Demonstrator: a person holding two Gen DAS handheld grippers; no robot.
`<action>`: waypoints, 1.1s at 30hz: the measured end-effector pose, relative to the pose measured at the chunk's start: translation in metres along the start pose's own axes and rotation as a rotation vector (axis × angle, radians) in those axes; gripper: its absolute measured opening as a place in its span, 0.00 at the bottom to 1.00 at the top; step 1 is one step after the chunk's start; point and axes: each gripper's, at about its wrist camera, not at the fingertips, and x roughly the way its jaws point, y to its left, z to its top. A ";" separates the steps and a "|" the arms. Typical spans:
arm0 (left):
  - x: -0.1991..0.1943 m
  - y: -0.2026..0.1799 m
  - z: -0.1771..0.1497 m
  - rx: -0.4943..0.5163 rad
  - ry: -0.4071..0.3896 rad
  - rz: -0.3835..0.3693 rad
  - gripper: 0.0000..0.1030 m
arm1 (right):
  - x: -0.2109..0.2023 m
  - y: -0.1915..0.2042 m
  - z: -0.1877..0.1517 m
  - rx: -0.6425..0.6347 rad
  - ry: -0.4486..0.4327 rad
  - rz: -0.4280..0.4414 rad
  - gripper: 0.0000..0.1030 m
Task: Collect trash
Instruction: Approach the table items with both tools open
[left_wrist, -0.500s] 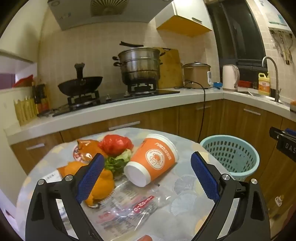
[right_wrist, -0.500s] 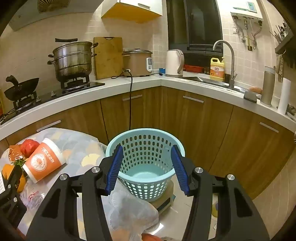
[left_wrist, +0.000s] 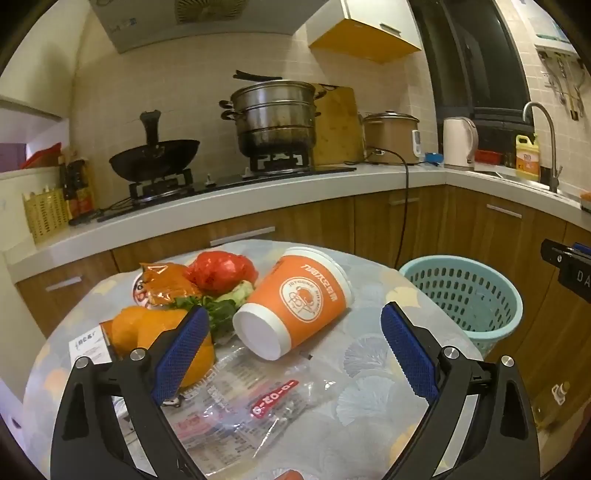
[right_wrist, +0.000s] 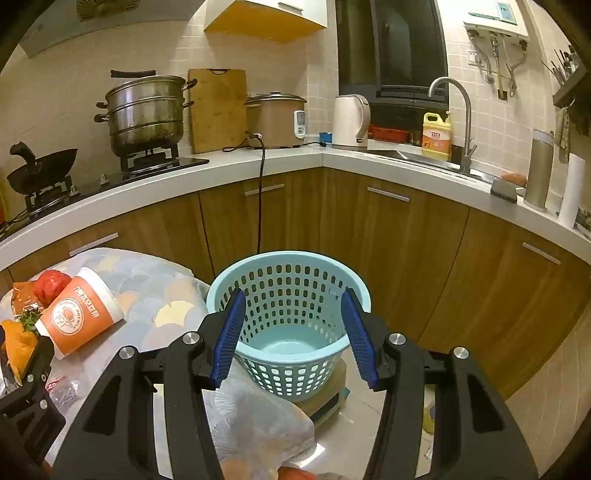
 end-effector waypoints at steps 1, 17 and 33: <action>-0.001 -0.001 0.000 0.005 -0.008 0.009 0.89 | 0.000 0.001 0.000 -0.001 0.000 0.001 0.49; -0.006 0.001 -0.004 0.011 -0.017 0.023 0.89 | -0.006 0.008 0.002 -0.012 -0.010 0.019 0.49; 0.001 0.019 -0.002 -0.071 0.021 -0.015 0.89 | -0.007 0.011 0.004 -0.026 -0.013 0.026 0.49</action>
